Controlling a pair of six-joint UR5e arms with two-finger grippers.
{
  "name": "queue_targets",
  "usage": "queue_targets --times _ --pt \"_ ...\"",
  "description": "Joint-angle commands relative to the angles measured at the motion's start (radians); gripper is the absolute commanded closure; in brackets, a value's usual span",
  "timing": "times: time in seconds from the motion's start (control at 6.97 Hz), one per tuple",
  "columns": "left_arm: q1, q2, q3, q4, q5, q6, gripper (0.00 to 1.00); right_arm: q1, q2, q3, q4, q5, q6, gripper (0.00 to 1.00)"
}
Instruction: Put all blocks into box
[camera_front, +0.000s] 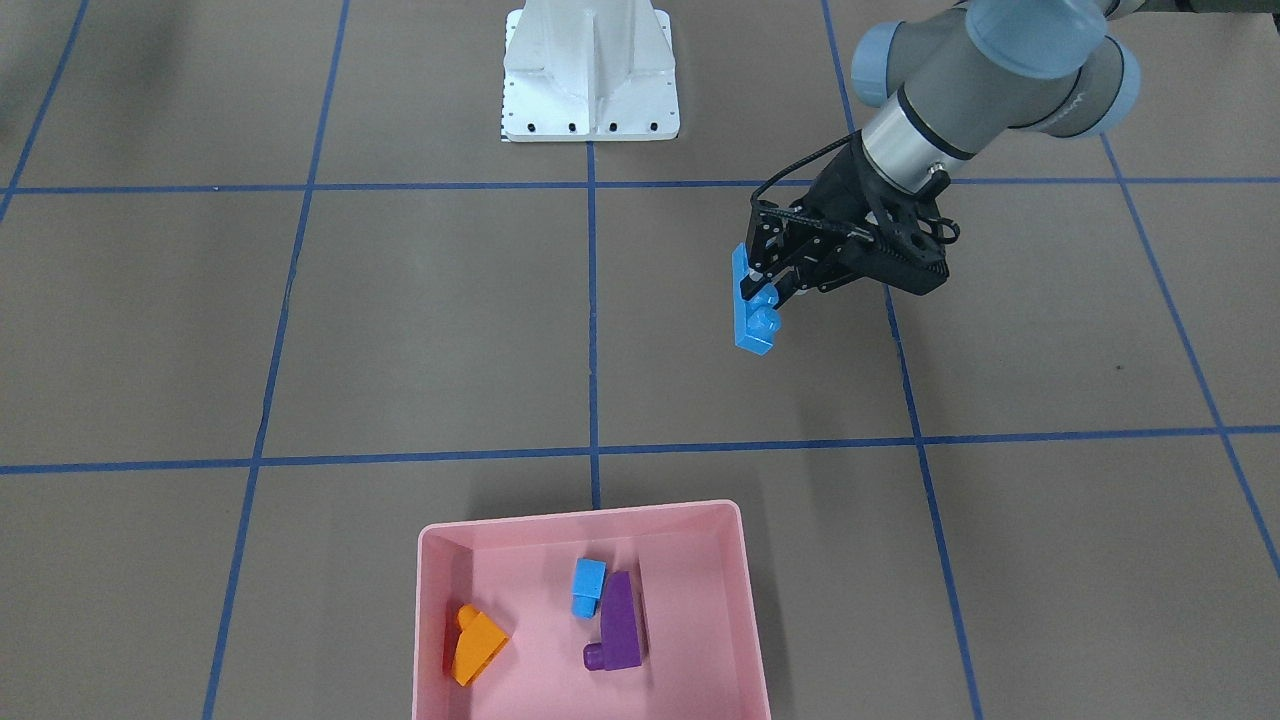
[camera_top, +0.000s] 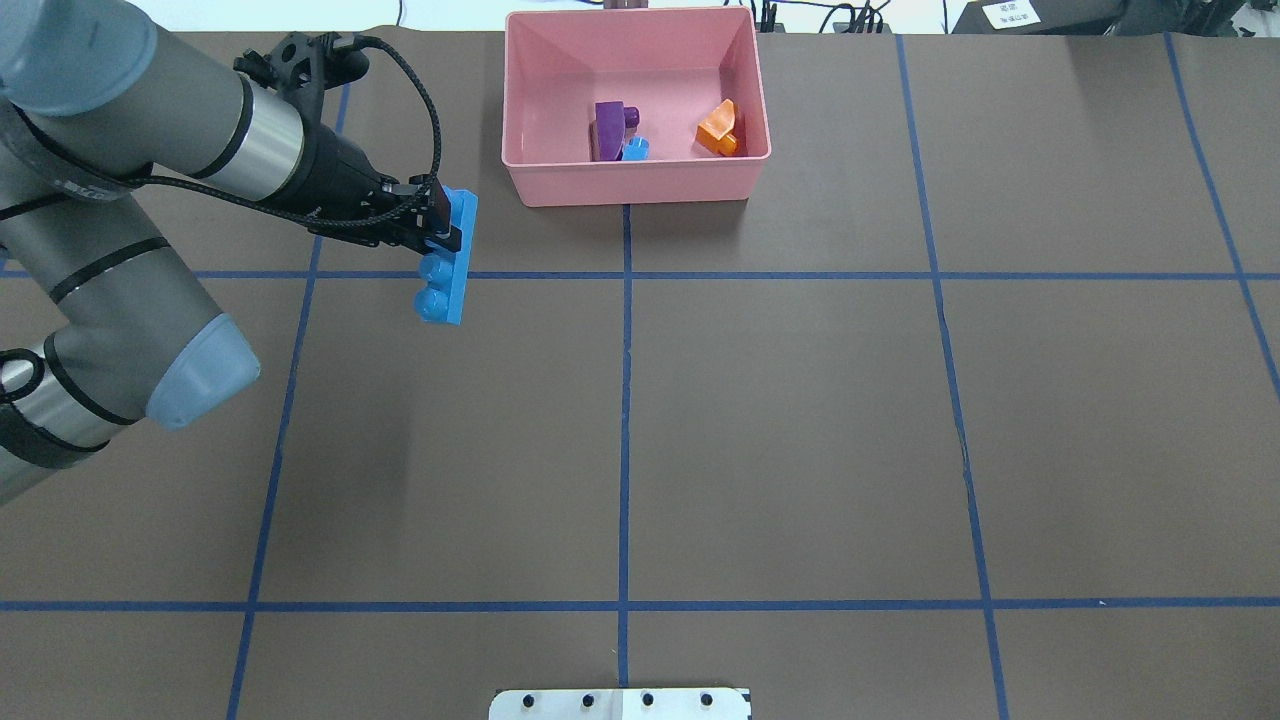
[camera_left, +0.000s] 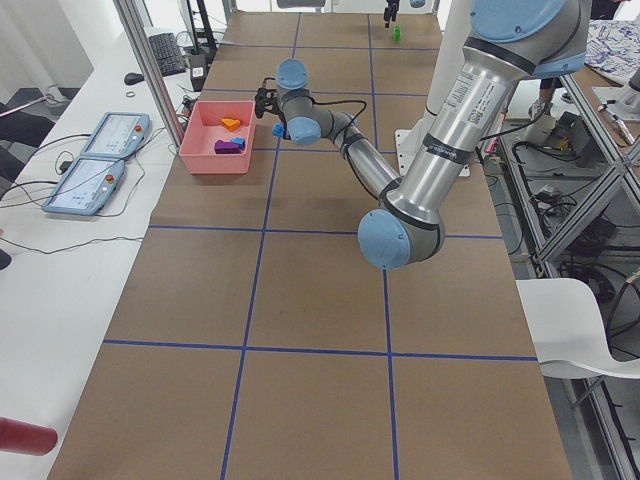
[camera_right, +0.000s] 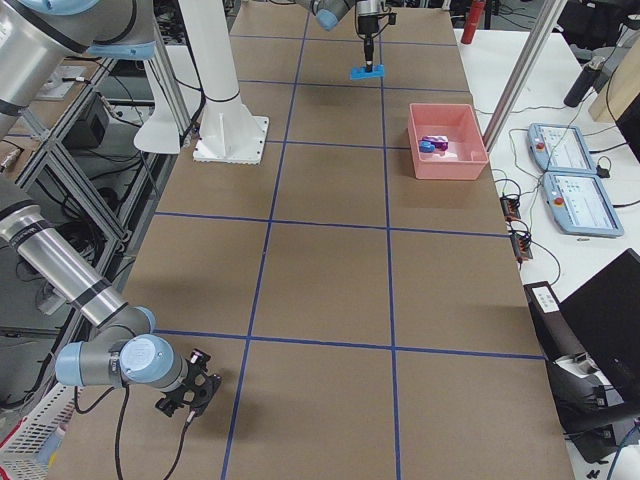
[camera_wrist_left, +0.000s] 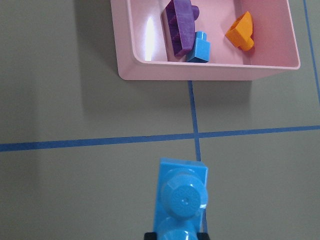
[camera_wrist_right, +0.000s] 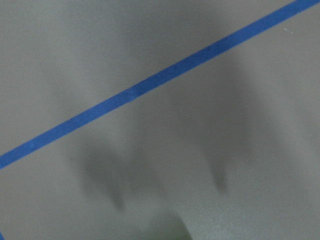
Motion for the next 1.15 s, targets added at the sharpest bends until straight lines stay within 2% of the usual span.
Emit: queue_targets --times 0.0,0.14,0.43,1.0 --pt "-0.004 -0.015 -0.009 0.002 0.002 -0.001 1.0 0.018 -0.026 -0.002 0.001 -0.003 0.126 0.01" --pt "-0.013 -0.018 -0.008 0.004 0.002 0.0 1.0 0.027 -0.047 0.001 0.01 0.0 0.198 0.01" --pt "-0.015 -0.021 -0.014 0.002 0.001 0.0 1.0 0.027 -0.058 0.0 0.117 0.002 0.407 0.01" --pt "-0.015 -0.034 -0.025 0.002 0.004 0.0 1.0 0.026 -0.055 0.001 0.125 0.005 0.581 0.01"
